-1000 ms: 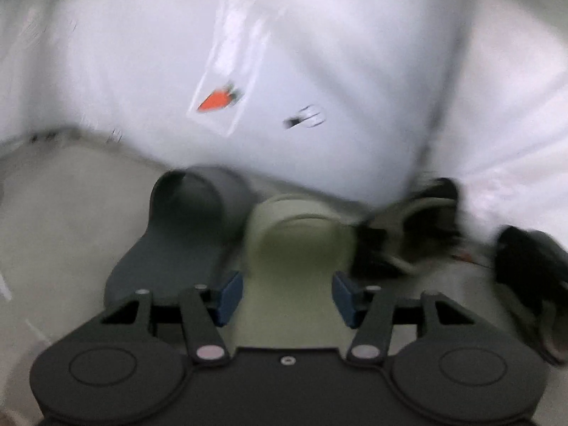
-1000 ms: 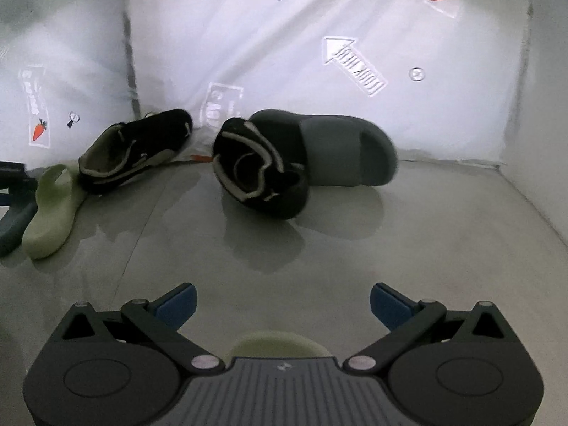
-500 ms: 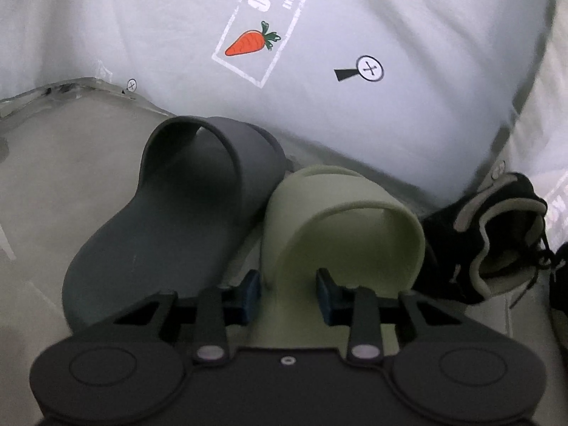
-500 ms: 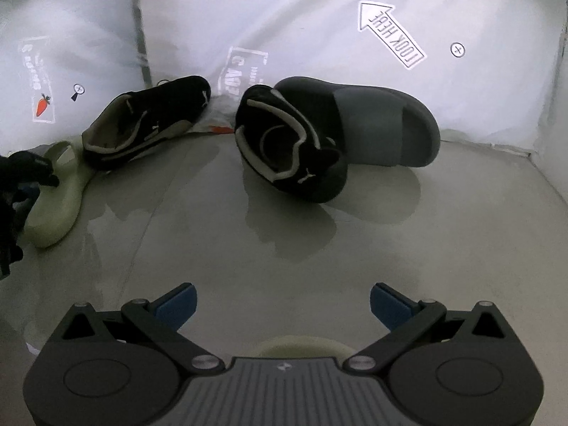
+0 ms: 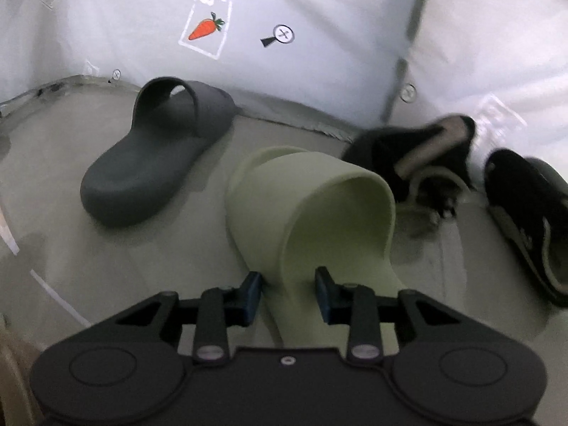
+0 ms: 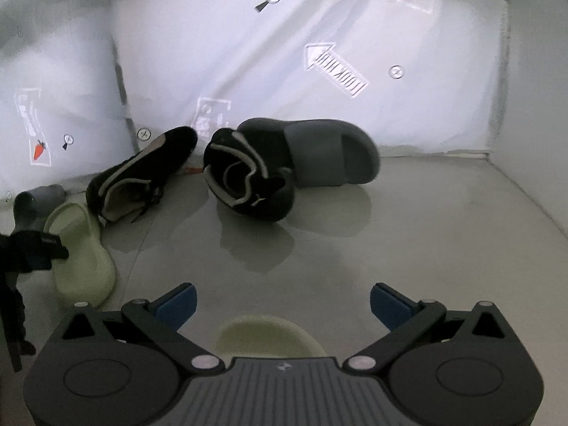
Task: Organize scattered shoes
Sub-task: 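Set the pale green slide beside its matching slide with the left tool, then move the right tool to another pale green slide and grasp its strap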
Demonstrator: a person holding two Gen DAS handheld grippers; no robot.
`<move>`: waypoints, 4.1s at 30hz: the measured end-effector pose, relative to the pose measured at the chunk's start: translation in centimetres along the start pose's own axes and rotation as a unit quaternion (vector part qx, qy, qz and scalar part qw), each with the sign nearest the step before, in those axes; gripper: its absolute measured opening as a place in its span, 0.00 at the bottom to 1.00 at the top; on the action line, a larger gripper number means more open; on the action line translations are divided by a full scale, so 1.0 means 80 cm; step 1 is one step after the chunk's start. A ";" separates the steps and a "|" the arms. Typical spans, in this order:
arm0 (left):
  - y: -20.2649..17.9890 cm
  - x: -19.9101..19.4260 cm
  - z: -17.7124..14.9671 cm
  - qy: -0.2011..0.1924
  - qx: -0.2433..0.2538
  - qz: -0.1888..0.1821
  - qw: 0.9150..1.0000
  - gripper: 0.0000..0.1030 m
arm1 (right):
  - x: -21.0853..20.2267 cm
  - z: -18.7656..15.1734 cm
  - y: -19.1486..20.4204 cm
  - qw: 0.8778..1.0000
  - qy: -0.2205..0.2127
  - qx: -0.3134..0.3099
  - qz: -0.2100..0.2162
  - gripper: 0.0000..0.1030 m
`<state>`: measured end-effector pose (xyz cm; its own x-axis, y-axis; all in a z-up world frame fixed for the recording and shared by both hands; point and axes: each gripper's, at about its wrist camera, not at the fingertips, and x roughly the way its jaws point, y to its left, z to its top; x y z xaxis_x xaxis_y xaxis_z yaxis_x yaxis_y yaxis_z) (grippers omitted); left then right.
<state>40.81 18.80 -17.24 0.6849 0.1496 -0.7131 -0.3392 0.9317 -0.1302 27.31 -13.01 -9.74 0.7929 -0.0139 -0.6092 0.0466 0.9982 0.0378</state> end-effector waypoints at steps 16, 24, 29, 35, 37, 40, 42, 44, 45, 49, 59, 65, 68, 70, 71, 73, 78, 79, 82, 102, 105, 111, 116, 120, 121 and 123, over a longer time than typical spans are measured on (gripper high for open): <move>-0.021 -0.141 -0.140 0.051 0.142 -0.118 0.982 0.34 | -0.075 -0.052 -0.045 1.000 0.010 -0.004 0.013 1.00; -0.024 -0.190 -0.187 0.092 0.153 -0.158 0.971 0.34 | -0.097 -0.087 -0.046 0.998 0.045 -0.024 0.033 1.00; -0.029 -0.210 -0.206 0.103 0.167 -0.172 0.965 0.34 | -0.104 -0.110 -0.043 0.996 0.074 -0.035 0.043 1.00; -0.022 -0.211 -0.211 0.094 0.151 -0.161 0.971 0.57 | -0.111 -0.132 -0.031 0.992 0.095 -0.069 0.054 1.00; -0.012 -0.210 -0.212 0.095 0.129 -0.164 0.973 0.59 | -0.110 -0.136 -0.024 0.990 0.100 -0.083 0.057 1.00; -0.007 -0.213 -0.212 0.108 0.116 -0.170 0.973 0.59 | -0.108 -0.142 -0.016 0.987 0.110 -0.100 0.063 1.00; -0.010 -0.218 -0.214 0.102 0.130 -0.165 0.972 0.59 | -0.106 -0.145 -0.012 0.985 0.115 -0.108 0.068 1.00; -0.015 -0.217 -0.215 0.116 0.139 -0.177 0.967 0.80 | -0.102 -0.147 -0.007 0.983 0.120 -0.115 0.073 1.00; -0.016 -0.215 -0.215 0.126 0.140 -0.188 0.964 0.84 | -0.100 -0.147 -0.005 0.982 0.123 -0.118 0.076 1.00; -0.019 -0.214 -0.222 0.154 0.125 -0.242 0.950 0.84 | -0.091 -0.149 0.003 0.979 0.136 -0.128 0.081 1.00; -0.037 -0.223 -0.230 0.140 0.188 -0.211 0.949 0.84 | -0.075 -0.150 -0.008 0.978 0.166 -0.100 0.072 1.00; -0.030 -0.228 -0.230 0.137 0.182 -0.208 0.951 0.84 | -0.076 -0.146 -0.024 0.981 0.165 -0.098 0.030 1.00; -0.030 -0.233 -0.229 0.129 0.181 -0.217 0.950 0.84 | -0.077 -0.144 -0.034 0.982 0.164 -0.095 0.007 1.00; -0.031 -0.235 -0.228 0.125 0.176 -0.226 0.950 0.84 | -0.073 -0.141 -0.050 0.983 0.163 -0.078 -0.012 1.00; -0.032 -0.236 -0.227 0.123 0.174 -0.229 0.950 0.84 | -0.071 -0.139 -0.058 0.984 0.163 -0.069 -0.022 1.00; -0.035 -0.238 -0.227 0.120 0.174 -0.230 0.950 0.84 | -0.067 -0.136 -0.074 0.985 0.162 -0.052 -0.041 1.00; -0.040 -0.237 -0.226 0.118 0.165 -0.222 0.954 0.84 | -0.053 -0.124 -0.102 0.985 0.153 -0.054 -0.067 1.00; -0.040 -0.236 -0.226 0.119 0.159 -0.221 0.955 0.84 | -0.049 -0.121 -0.106 0.984 0.151 -0.058 -0.069 1.00; -0.039 -0.237 -0.223 0.116 0.143 -0.215 0.959 0.84 | -0.036 -0.112 -0.117 0.984 0.148 -0.062 -0.071 1.00; -0.046 -0.195 -0.155 0.085 0.121 -0.140 0.979 0.84 | 0.134 -0.007 -0.143 0.988 0.124 -0.042 -0.081 1.00; -0.060 -0.178 -0.138 0.082 0.145 -0.134 0.977 0.84 | 0.160 0.013 -0.134 0.989 0.116 -0.039 -0.083 1.00; -0.063 -0.148 -0.115 0.072 0.142 -0.147 0.976 0.84 | 0.115 0.020 -0.100 0.996 0.056 0.035 -0.067 1.00; -0.053 -0.133 -0.101 0.061 0.131 -0.147 0.978 0.84 | 0.088 0.025 -0.028 1.000 -0.010 -0.017 -0.004 1.00; -0.042 -0.134 -0.100 0.056 0.114 -0.148 0.981 0.84 | 0.105 0.024 0.053 0.992 -0.035 -0.118 0.011 1.00; -0.039 -0.136 -0.102 0.055 0.108 -0.149 0.981 0.84 | 0.110 0.022 0.068 0.990 -0.039 -0.135 0.010 1.00; -0.034 -0.140 -0.105 0.052 0.095 -0.149 0.983 0.84 | 0.122 0.011 0.100 0.979 -0.051 -0.197 -0.006 1.00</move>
<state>28.63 11.84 -14.65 0.6619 -0.1657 -0.7310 0.0008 0.9754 -0.2203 35.94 -5.21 -14.67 0.8509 -0.0121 -0.5252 -0.1652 0.9428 -0.2894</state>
